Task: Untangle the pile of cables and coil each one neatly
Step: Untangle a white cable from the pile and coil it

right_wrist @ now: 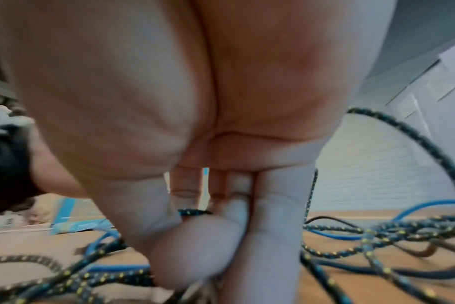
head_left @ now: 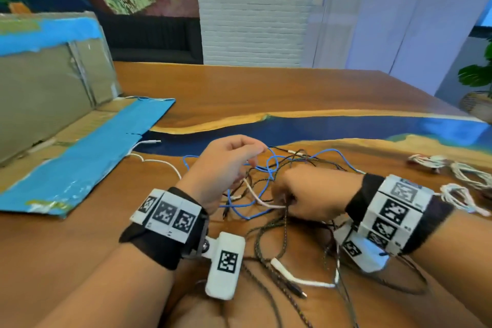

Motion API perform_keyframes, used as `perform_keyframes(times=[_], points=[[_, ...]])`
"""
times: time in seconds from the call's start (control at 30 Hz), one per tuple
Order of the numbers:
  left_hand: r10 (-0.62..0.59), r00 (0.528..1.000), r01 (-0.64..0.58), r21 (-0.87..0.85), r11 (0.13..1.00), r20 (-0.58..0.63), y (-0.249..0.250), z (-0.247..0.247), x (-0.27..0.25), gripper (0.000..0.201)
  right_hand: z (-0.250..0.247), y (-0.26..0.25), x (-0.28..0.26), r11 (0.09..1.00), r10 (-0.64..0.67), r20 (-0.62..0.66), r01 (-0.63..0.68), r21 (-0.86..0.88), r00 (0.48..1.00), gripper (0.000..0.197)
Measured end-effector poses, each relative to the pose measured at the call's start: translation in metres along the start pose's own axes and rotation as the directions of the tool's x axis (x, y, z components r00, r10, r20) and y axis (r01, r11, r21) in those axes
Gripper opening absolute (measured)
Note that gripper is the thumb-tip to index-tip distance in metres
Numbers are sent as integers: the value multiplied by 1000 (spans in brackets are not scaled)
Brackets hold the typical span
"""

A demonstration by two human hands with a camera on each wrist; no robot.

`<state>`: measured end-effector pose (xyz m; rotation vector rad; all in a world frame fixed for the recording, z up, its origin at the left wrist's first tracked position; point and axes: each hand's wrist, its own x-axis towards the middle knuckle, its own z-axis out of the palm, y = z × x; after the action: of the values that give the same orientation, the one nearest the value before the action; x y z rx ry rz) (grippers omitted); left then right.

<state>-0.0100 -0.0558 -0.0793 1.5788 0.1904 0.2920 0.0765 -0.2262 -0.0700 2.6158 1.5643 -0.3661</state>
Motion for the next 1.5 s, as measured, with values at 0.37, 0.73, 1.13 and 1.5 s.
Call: perform_keyframes(times=[0.37, 0.73, 1.13, 1.5], points=[[-98, 994, 90, -138, 986, -54, 2, -2, 1, 24, -34, 26, 2, 873, 209, -381, 4, 487, 901, 20], [67, 978, -134, -351, 927, -198, 15, -11, 1, 25, -8, 23, -1, 793, 166, -383, 108, 600, 909, 25], [153, 967, -240, -534, 811, -203, 26, 1, -12, 29, -2, 22, -12, 829, 157, -365, 78, 554, 918, 31], [71, 997, -55, -315, 948, 37, 12, 18, -12, 43, -3, 12, -13, 353, 253, -541, 444, 824, 802, 13]])
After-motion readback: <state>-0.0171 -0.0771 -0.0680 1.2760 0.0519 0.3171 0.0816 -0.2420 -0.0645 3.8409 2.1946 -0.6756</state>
